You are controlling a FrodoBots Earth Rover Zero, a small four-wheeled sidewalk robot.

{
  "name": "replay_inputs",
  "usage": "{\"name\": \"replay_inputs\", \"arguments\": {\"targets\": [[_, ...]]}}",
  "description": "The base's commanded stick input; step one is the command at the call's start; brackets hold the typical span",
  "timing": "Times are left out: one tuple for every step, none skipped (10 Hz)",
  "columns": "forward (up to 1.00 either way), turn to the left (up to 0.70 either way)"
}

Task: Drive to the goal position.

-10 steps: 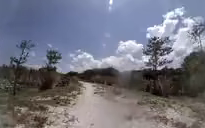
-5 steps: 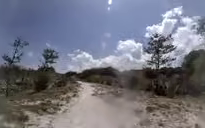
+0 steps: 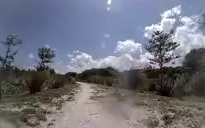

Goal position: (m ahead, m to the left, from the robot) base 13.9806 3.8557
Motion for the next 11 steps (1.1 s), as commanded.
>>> {"name": "replay_inputs", "arguments": {"targets": [[0.85, -0.01], [0.85, -0.01], [0.85, -0.01], [0.85, -0.01], [0.85, -0.01], [0.85, -0.01], [0.85, -0.01], [0.85, -0.01], [0.85, -0.01], [0.85, -0.01], [0.85, -0.01]]}}
